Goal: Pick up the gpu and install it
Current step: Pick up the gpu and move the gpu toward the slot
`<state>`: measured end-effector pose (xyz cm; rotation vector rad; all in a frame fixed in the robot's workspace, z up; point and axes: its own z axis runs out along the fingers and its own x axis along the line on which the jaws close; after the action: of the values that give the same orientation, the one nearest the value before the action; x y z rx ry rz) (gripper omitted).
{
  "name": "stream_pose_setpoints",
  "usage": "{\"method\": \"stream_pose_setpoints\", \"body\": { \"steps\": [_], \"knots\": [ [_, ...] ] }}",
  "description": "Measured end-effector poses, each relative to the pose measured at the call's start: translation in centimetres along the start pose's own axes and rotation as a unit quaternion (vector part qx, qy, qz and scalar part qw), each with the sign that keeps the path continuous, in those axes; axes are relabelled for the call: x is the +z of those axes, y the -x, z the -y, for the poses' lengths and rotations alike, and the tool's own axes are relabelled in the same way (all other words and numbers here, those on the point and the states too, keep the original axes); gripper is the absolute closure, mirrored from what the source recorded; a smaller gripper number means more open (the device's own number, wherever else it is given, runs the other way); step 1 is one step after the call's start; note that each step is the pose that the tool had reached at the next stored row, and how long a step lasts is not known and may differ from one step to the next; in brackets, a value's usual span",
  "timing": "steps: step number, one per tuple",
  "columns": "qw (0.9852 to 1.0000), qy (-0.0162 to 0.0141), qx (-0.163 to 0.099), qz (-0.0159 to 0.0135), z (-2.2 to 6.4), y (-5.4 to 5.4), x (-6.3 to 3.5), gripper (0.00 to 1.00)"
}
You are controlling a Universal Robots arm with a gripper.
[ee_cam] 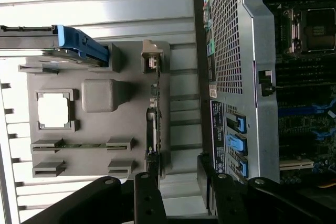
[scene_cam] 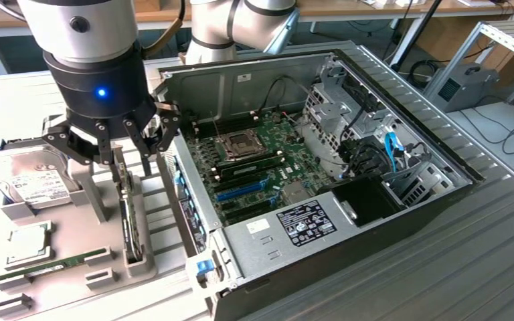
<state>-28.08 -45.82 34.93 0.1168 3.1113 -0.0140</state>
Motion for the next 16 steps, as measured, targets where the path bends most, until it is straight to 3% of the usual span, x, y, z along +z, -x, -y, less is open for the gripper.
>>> {"method": "stream_pose_setpoints", "body": {
  "steps": [16],
  "knots": [
    [1.0, -0.0003, 0.0, 0.0, 0.0, -0.1, 0.56, 0.58]
  ]
}}
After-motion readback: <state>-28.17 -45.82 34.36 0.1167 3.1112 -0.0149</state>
